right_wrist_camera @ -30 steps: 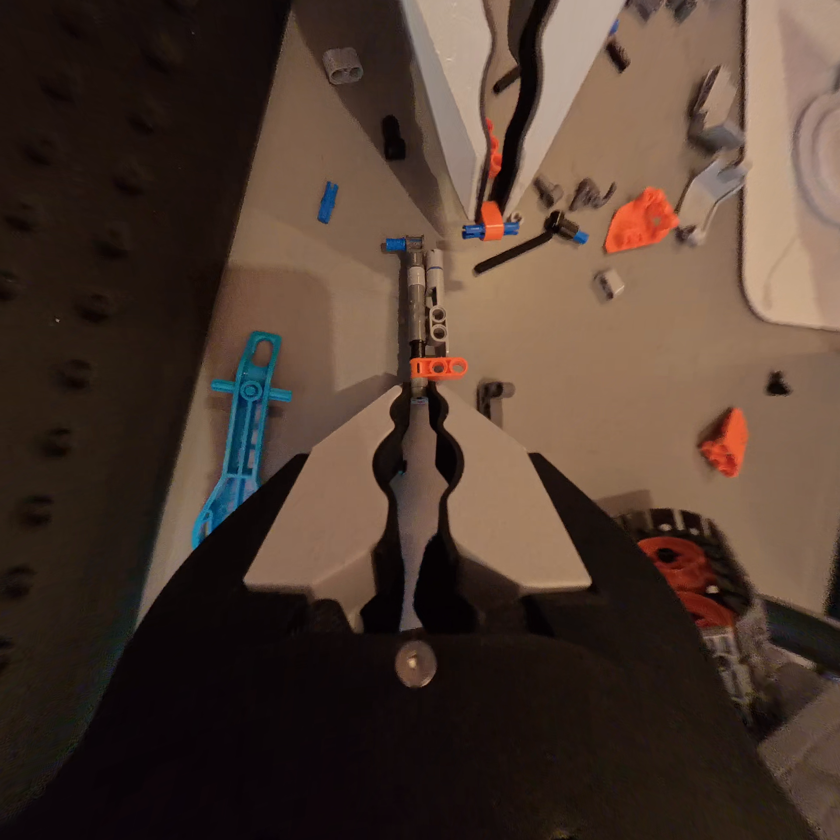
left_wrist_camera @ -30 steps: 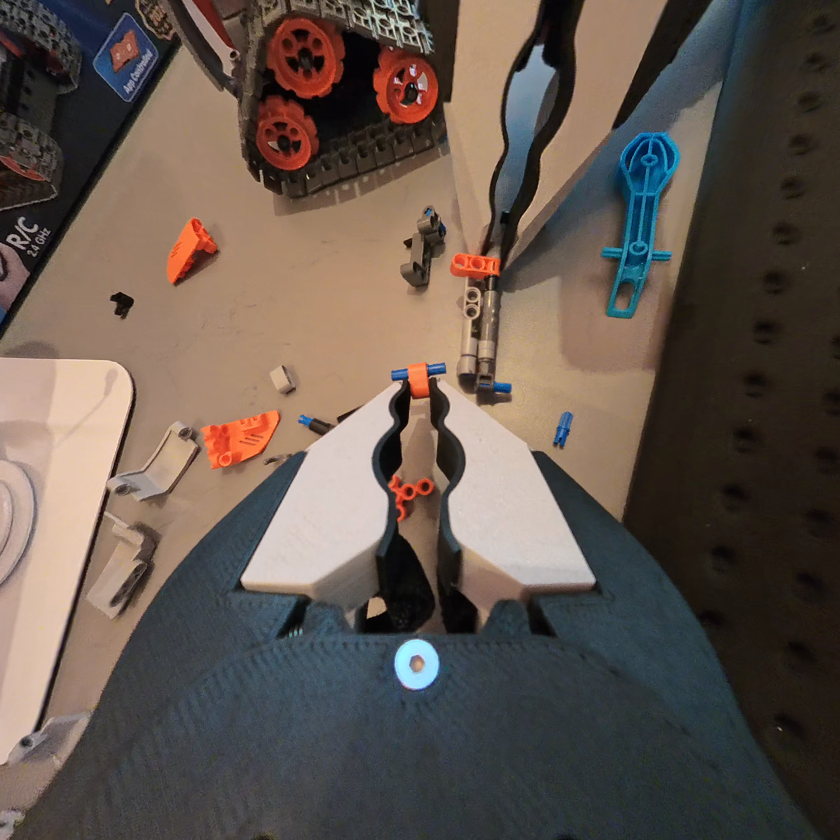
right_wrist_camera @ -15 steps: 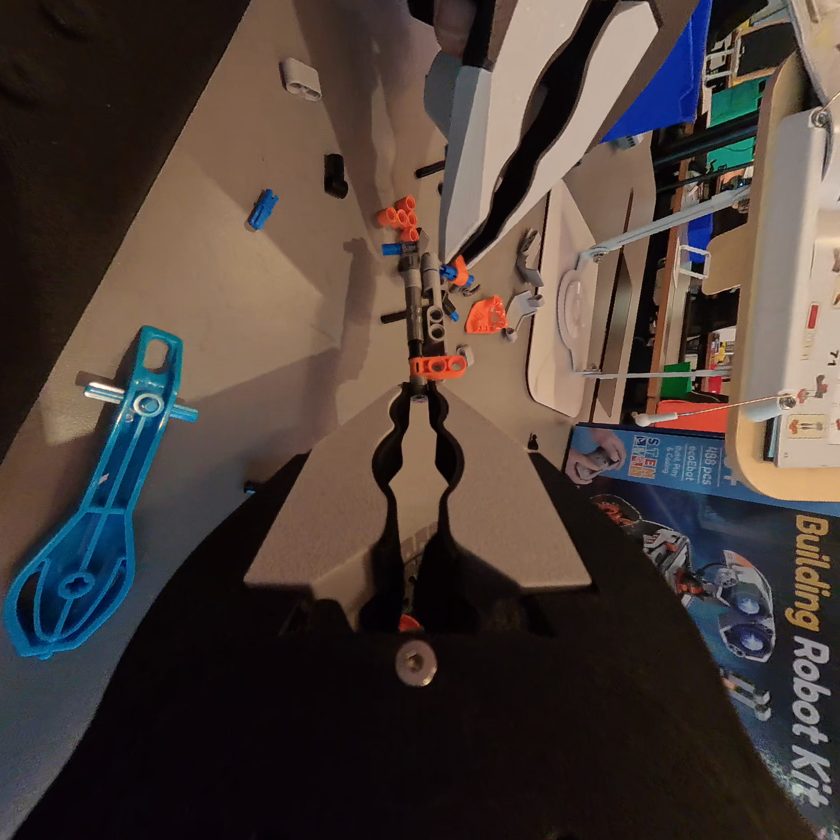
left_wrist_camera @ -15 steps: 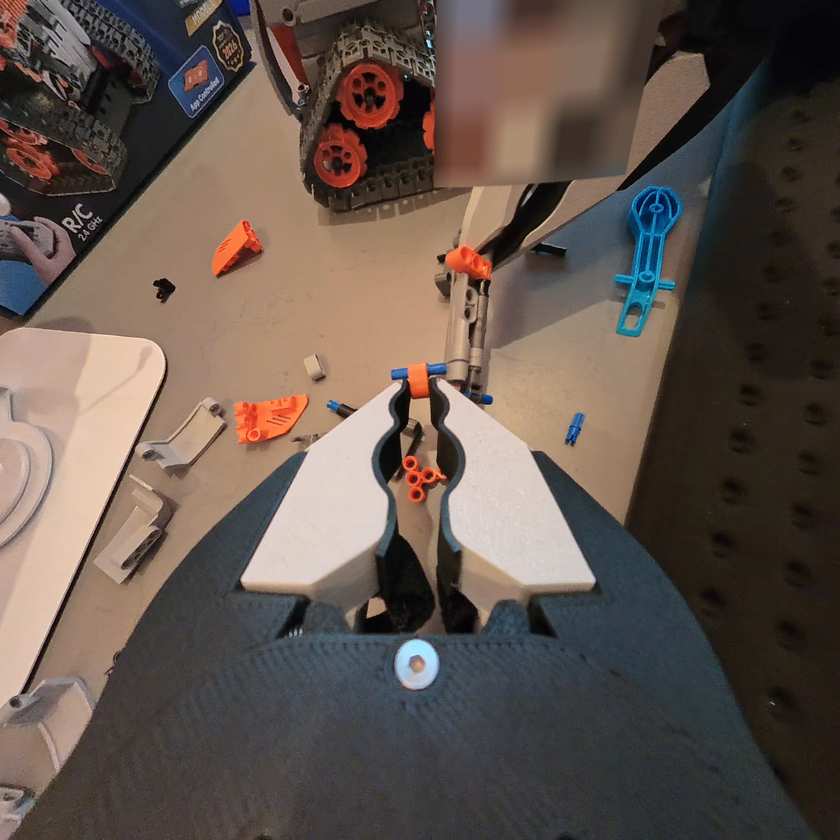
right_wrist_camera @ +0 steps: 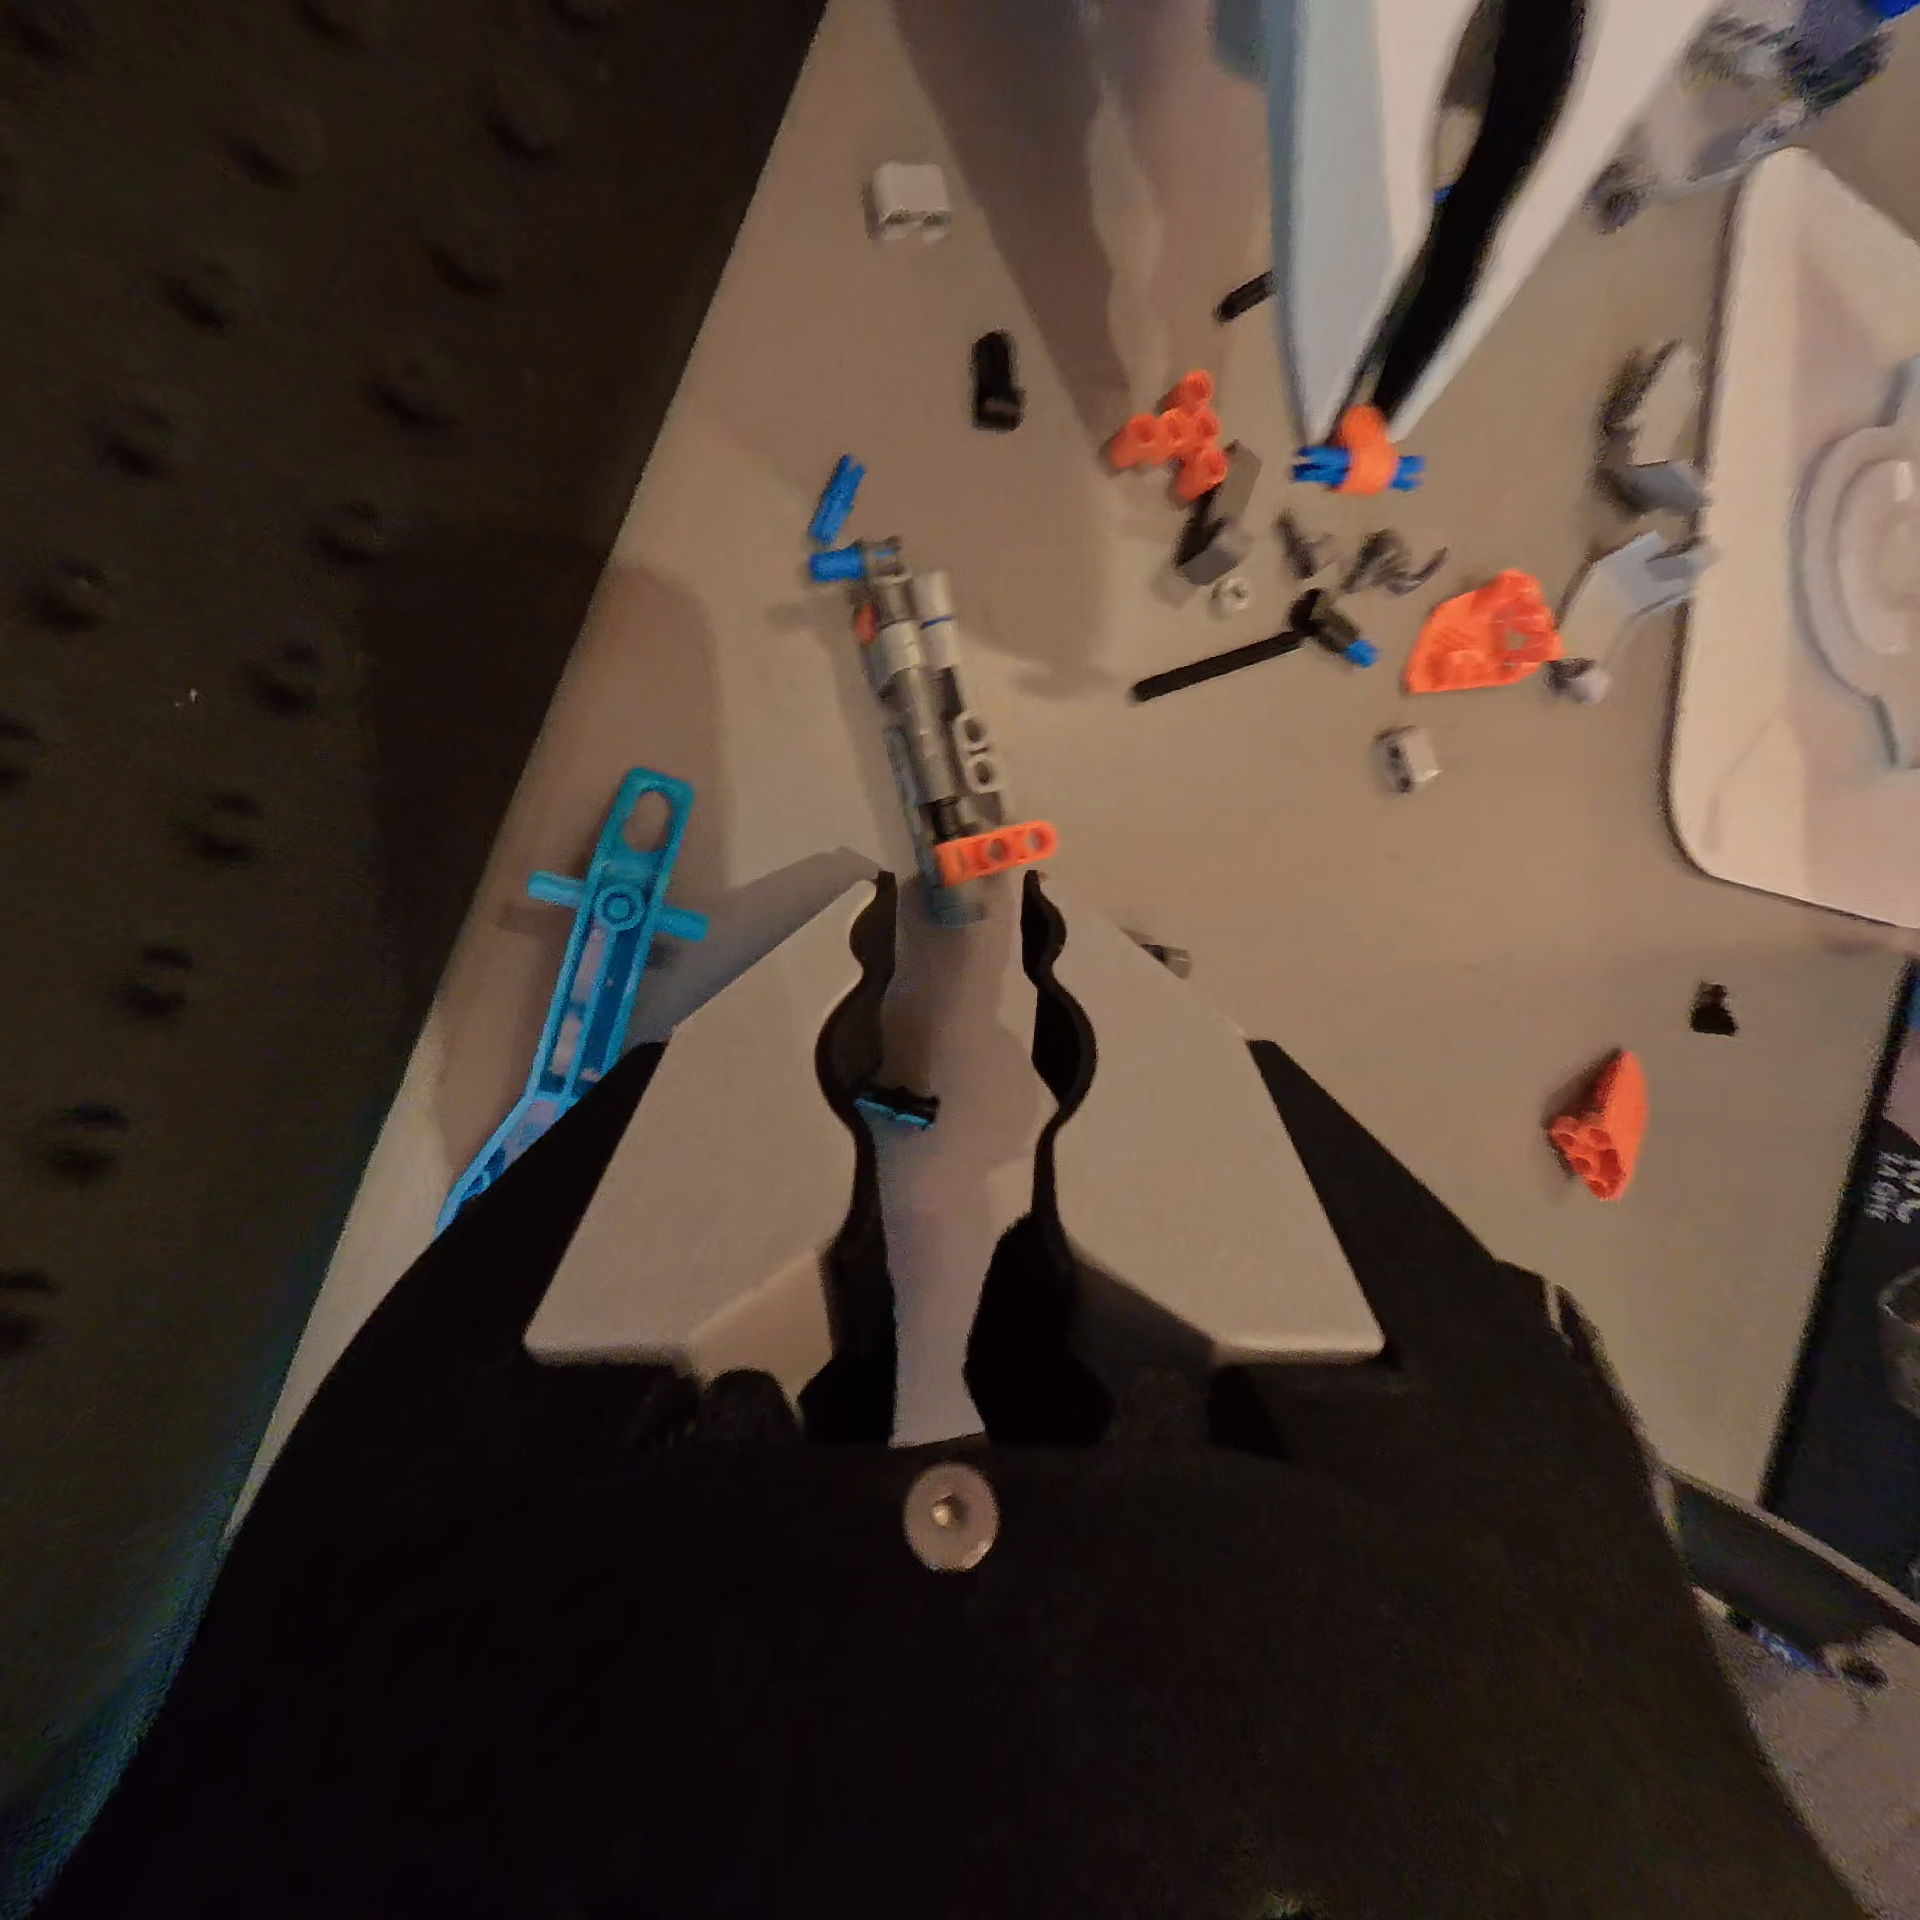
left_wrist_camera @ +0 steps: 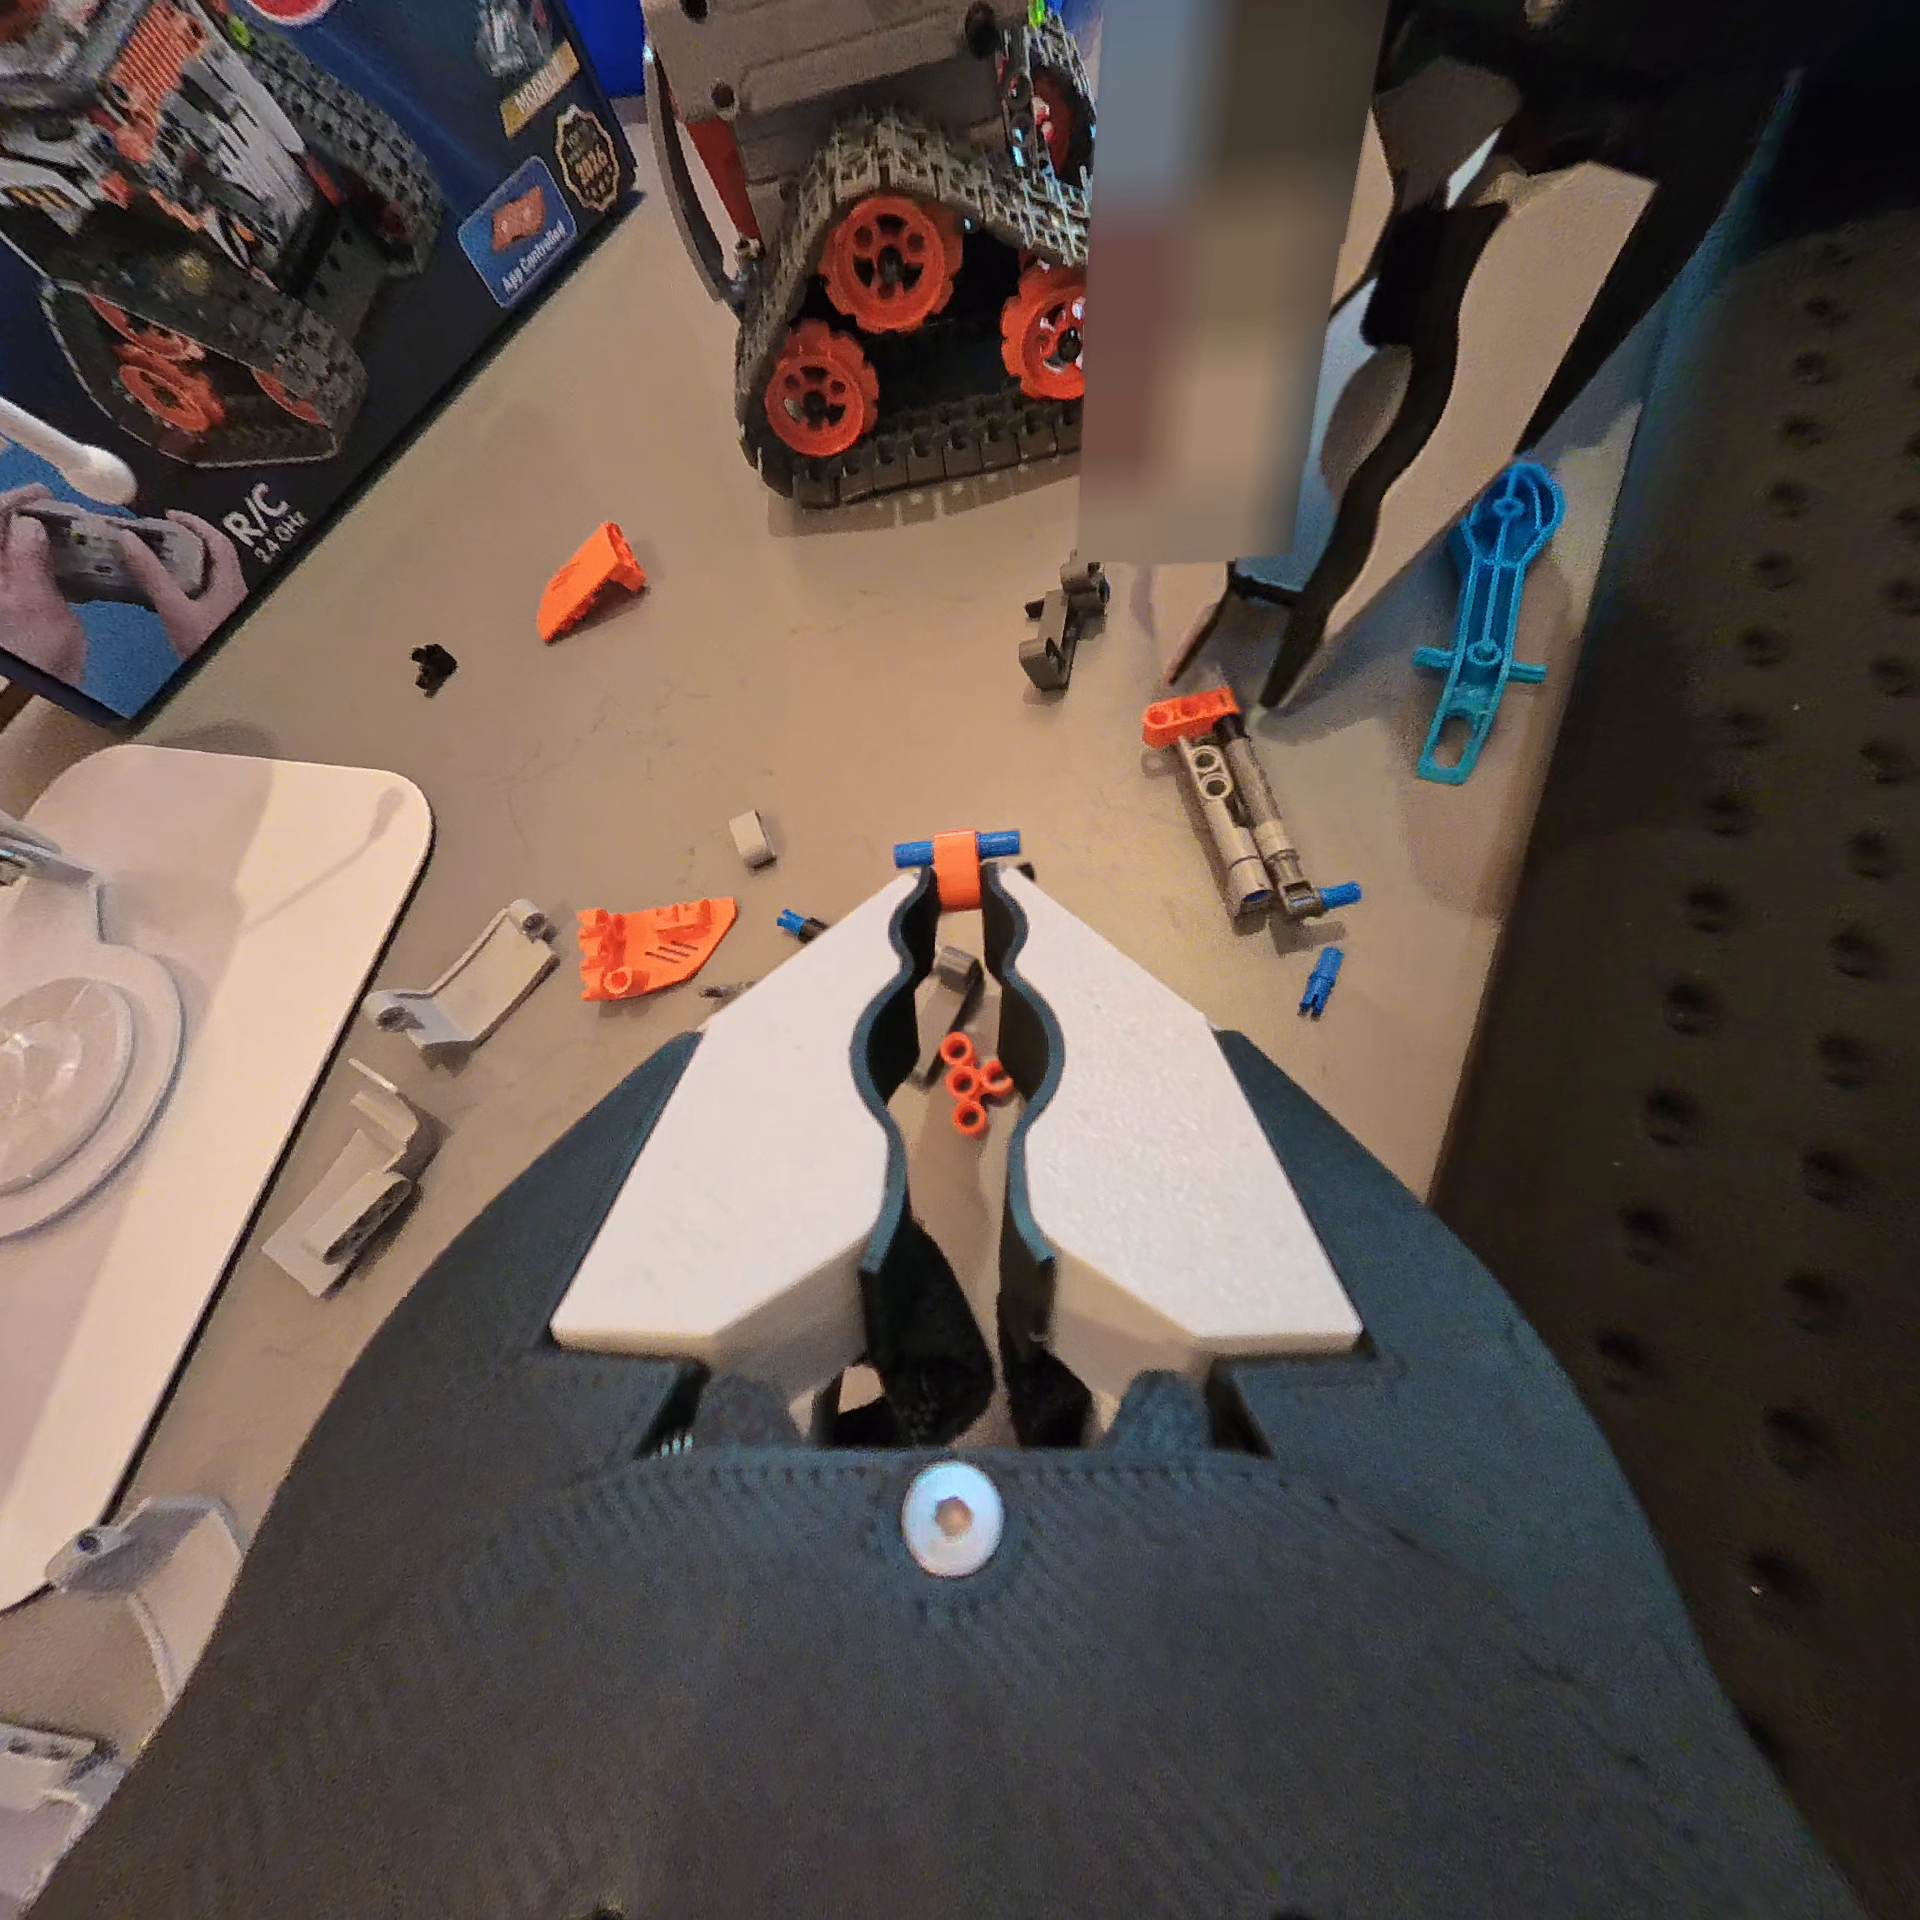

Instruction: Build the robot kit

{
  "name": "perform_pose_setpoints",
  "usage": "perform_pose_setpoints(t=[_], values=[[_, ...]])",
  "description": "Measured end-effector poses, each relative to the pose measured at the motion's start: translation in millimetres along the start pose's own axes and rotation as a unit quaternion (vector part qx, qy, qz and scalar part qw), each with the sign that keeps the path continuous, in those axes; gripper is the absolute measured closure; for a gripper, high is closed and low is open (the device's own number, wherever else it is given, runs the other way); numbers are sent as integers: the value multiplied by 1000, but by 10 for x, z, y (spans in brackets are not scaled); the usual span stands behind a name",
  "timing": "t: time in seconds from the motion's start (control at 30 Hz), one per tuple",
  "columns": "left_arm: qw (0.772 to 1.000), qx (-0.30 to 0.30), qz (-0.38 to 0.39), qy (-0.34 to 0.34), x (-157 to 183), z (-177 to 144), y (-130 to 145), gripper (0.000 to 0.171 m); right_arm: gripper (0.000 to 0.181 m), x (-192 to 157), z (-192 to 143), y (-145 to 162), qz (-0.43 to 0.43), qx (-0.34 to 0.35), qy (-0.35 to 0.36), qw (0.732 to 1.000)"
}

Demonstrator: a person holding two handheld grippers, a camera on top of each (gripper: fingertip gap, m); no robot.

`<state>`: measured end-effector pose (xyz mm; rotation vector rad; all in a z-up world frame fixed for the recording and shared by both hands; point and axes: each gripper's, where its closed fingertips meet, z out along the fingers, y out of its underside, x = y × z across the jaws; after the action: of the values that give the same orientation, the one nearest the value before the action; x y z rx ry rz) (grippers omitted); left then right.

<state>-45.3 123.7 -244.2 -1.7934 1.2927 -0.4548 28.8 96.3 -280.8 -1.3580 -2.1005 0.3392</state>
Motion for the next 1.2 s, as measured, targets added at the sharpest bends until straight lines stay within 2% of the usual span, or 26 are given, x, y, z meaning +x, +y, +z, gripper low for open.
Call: perform_pose_setpoints(t=[0.07, 0.13, 0.23, 0.37, 0.57, 0.7, 0.77, 0.87, 1.03, 1.2], values=[[1000, 14, 2, -11, -27, -20, -55, 166, 159, 86, -94, -115, 22, 29, 7, 999], [999, 29, 14, -37, -87, -42, -120, 166, 160, 287, -192, -251, 43, 57, 52, 996], [992, 46, 62, -96, -171, -91, -232, 166, 159, 579, -293, -483, 90, 108, 114, 984], [974, 58, 141, -169, -204, -149, -377, 166, 160, 726, -263, -722, 137, 159, 129, 969], [952, 79, 193, -223, -216, -254, -521, 166, 162, 818, -234, -830, 207, 197, 108, 952], [947, 82, 206, -231, -187, -273, -548, 166, 176, 813, -272, -871, 225, 229, 99, 942], [944, 73, 220, -235, -171, -262, -535, 166, 176, 792, -268, -866, 232, 231, 90, 941], [927, 54, 265, -259, -121, -270, -528, 166, 174, 707, -280, -887, 254, 245, 54, 934], [900, 36, 318, -297, 49, -304, -475, 166, 175, 560, -258, -926, 321, 273, -15, 907], [890, 32, 323, -319, 60, -366, -429, 166, 179, 571, -205, -978, 332, 282, -19, 900]])
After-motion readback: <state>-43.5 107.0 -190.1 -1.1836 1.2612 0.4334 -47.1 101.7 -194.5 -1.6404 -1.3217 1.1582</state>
